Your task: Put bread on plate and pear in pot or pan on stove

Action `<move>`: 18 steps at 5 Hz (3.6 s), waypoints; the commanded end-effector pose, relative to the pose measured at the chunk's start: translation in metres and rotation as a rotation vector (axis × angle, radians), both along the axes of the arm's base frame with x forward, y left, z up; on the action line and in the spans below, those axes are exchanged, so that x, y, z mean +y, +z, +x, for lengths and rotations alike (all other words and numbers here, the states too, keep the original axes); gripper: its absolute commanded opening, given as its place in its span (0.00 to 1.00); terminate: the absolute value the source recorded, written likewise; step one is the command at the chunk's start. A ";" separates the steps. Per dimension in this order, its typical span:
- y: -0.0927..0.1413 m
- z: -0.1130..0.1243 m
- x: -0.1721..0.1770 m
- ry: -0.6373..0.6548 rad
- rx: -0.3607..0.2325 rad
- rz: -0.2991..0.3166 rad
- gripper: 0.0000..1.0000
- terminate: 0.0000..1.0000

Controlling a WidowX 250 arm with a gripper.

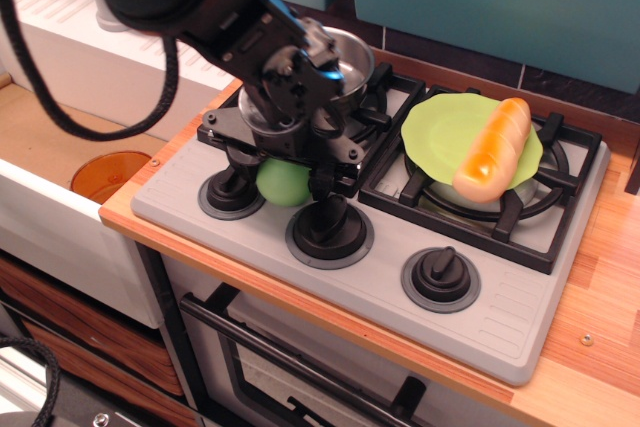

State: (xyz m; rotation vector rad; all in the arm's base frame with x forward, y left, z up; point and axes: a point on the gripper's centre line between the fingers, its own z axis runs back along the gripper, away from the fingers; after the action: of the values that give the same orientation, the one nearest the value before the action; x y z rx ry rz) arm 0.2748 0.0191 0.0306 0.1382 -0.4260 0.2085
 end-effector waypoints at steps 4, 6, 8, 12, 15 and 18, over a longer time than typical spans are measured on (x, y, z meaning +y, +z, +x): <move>0.102 0.030 -0.002 -0.130 0.108 0.021 0.00 0.00; 0.115 0.089 0.025 -0.220 0.113 0.022 0.00 0.00; 0.104 0.111 0.035 -0.237 0.132 0.018 0.00 0.00; 0.064 0.076 0.013 -0.180 0.080 -0.019 1.00 0.00; 0.097 0.071 -0.002 -0.172 0.125 -0.022 1.00 0.00; 0.114 0.047 -0.053 -0.147 0.146 -0.077 1.00 0.00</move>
State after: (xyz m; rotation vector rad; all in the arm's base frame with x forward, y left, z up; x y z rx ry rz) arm 0.3151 -0.0307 0.1237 0.0546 -0.2144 0.0698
